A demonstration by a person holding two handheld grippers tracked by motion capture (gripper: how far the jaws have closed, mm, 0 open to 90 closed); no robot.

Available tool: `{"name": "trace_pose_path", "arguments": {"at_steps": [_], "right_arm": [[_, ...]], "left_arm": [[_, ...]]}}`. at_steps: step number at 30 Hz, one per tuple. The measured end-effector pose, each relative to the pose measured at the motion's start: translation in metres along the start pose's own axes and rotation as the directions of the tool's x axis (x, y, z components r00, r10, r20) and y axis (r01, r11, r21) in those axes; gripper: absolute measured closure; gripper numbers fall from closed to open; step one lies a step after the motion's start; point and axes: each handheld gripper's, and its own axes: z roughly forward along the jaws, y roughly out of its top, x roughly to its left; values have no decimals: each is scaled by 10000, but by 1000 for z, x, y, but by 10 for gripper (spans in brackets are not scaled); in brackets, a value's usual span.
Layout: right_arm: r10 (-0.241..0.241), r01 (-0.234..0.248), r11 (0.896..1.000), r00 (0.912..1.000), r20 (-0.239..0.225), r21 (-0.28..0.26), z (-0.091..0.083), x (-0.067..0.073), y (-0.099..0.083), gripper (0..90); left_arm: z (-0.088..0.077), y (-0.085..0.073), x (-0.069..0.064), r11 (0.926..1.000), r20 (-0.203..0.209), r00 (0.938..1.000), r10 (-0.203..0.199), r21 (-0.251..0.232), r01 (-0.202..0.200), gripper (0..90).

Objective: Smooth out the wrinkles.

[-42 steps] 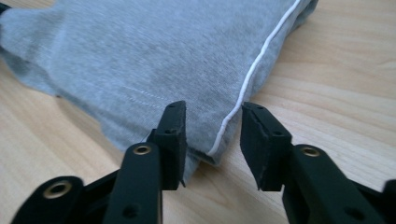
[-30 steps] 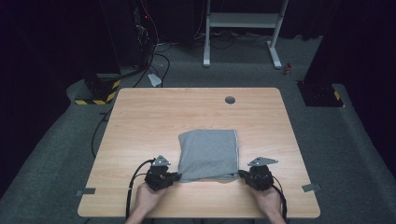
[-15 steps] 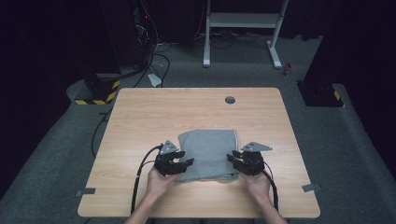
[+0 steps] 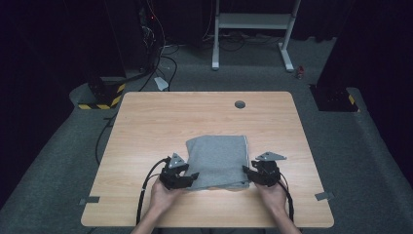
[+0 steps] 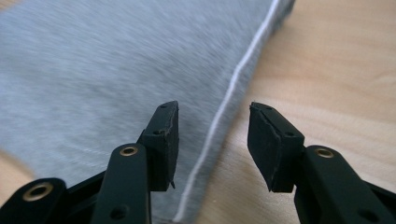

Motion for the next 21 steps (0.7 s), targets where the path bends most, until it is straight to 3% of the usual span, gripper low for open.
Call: {"name": "trace_pose_path", "arguments": {"at_steps": [2,5,7,9,17,21], "right_arm": [[-369,355,9984,9988,-315,-429,-8,9,0,521],[-888,847,9943,9940,-637,-642,-14,23,-3,510],[-987,950,9945,9907,-931,-438,-13,31,-6,494],[-1315,1309,9913,9873,-896,-131,-8,35,-9,481],[-1259,1287,9909,9897,-684,391,11,37,-6,488],[-1142,1170,9921,9918,-581,462,15,35,-1,495]], "left_arm": [[-1,0,-4,9998,35,9998,185,41,-185,439],[3,1,-7,9995,30,9998,214,221,-215,445],[5,1,-6,9995,36,9999,141,291,-142,452],[9,1,-4,9992,69,10000,46,393,-49,454],[21,6,0,9988,220,9990,-389,293,382,461],[25,13,2,9987,72,9994,-327,391,324,460]]}}
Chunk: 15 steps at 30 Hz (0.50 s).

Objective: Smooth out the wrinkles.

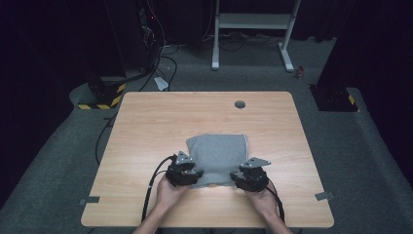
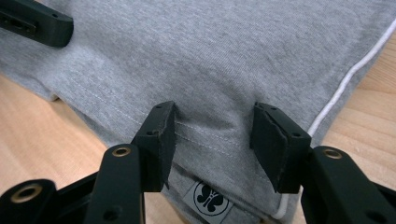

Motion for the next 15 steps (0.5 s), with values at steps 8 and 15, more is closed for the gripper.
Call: {"name": "trace_pose_path", "arguments": {"at_steps": [8,15], "right_arm": [[96,-96,9999,9997,241,32,9,-5,11,508],[478,-479,9989,9984,290,1,17,-10,19,510]], "left_arm": [[10,13,7,9999,-180,9998,-95,83,96,455],[19,16,19,9983,-204,9981,-574,-31,574,447]]}}
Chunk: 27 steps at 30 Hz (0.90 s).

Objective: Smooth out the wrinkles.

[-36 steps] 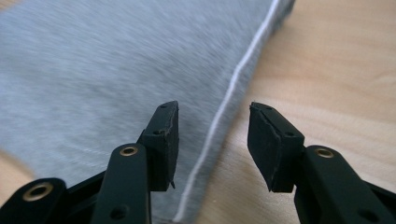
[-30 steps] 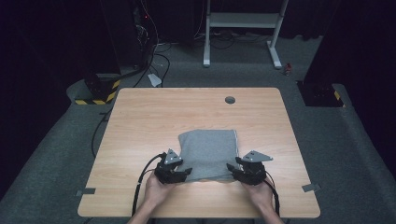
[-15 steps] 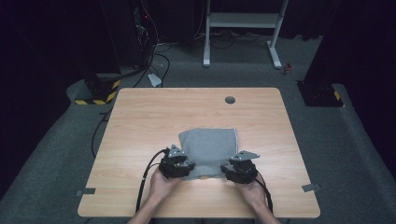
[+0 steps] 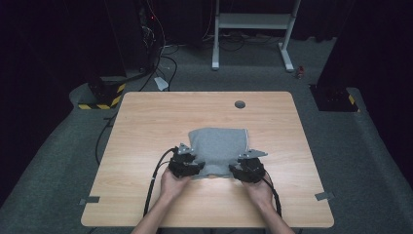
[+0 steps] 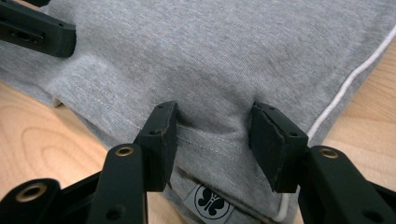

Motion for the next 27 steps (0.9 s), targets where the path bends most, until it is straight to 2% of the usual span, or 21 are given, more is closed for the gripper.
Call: {"name": "trace_pose_path", "arguments": {"at_steps": [3,5,10,15,23,25,27], "right_arm": [[38,-38,10000,10000,78,11,4,-1,4,510],[174,-174,9998,9998,96,30,6,-3,6,510],[323,-324,9995,9994,119,39,12,-8,10,507],[504,-506,9987,9986,152,86,16,-13,14,503],[381,-380,9992,9992,74,-87,9,-13,16,499],[396,-396,9991,9992,32,-118,6,-12,16,499],[373,-373,9992,9993,-28,-148,3,-12,15,499]], "left_arm": [[3,7,0,9999,-114,9999,85,113,-84,446],[7,7,2,9999,-81,9999,-118,79,119,442],[12,15,5,9996,-169,9997,-153,238,157,438],[15,16,7,9992,-181,9990,-403,41,403,432],[9,16,8,9995,-168,9994,-298,35,298,405],[6,17,7,9999,-154,9998,-132,-37,132,400],[3,17,6,9997,-64,9998,-177,-159,176,396]]}}
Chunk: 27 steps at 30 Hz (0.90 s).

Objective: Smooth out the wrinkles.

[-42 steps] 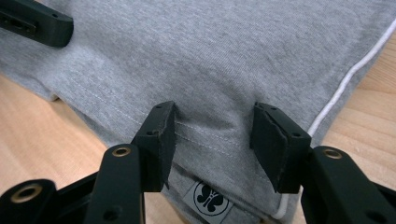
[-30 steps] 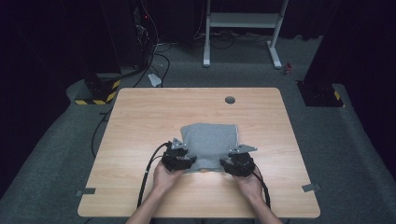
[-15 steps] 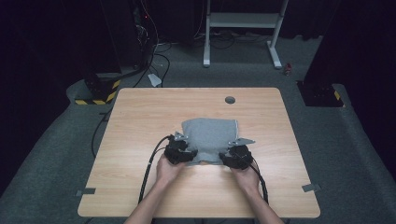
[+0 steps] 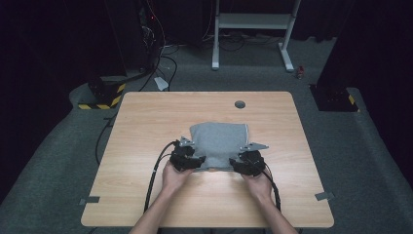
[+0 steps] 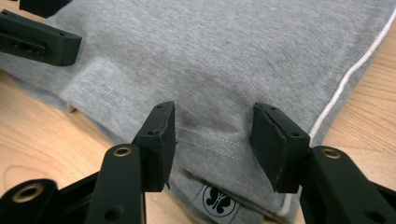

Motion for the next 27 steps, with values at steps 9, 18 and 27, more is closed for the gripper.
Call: {"name": "trace_pose_path", "arguments": {"at_steps": [9,18,27], "right_arm": [[81,-86,9992,9999,-134,-384,-14,-3,2,501],[126,-140,9974,9997,-199,-708,-26,-8,4,492],[244,-257,9951,9996,-151,-958,-35,-13,3,478]], "left_arm": [[-18,3,2,9987,157,9998,77,-497,-69,387],[-30,4,0,9962,254,9995,199,-858,-176,369],[-40,4,-1,9941,228,9995,235,-1063,-210,359]]}}
